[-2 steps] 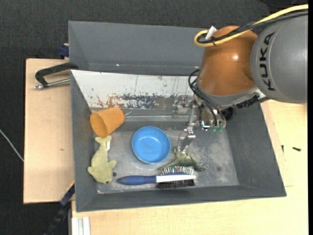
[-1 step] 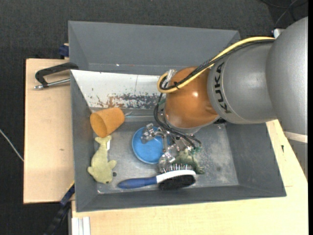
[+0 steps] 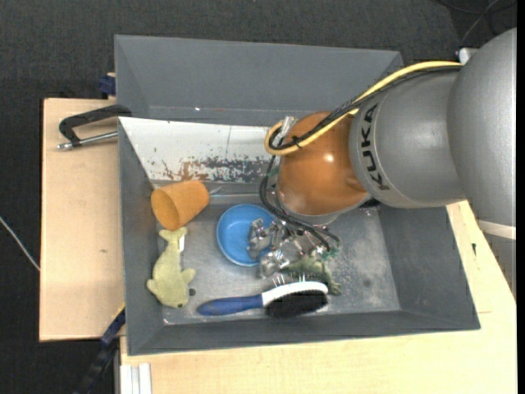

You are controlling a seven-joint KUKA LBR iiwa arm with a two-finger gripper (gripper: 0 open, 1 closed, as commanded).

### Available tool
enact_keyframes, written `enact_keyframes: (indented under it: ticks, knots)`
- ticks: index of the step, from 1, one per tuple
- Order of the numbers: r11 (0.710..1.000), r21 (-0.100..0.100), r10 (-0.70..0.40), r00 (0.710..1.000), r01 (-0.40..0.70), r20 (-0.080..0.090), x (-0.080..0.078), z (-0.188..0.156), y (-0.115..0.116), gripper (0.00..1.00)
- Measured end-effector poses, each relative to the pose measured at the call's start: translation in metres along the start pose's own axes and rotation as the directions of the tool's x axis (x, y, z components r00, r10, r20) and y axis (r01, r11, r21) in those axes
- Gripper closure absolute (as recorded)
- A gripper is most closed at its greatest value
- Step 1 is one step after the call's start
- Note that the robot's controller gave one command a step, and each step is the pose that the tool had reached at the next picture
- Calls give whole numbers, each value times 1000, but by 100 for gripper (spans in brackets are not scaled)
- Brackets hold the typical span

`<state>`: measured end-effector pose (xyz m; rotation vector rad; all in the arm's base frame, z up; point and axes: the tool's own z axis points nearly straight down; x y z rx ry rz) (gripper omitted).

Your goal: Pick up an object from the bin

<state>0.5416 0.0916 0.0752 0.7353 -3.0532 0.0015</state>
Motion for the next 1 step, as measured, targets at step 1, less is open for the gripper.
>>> enact_keyframes:
  ticks: [1]
  knots:
    - [989, 5, -145, 989, 145, 15, -2, -149, 10, 100]
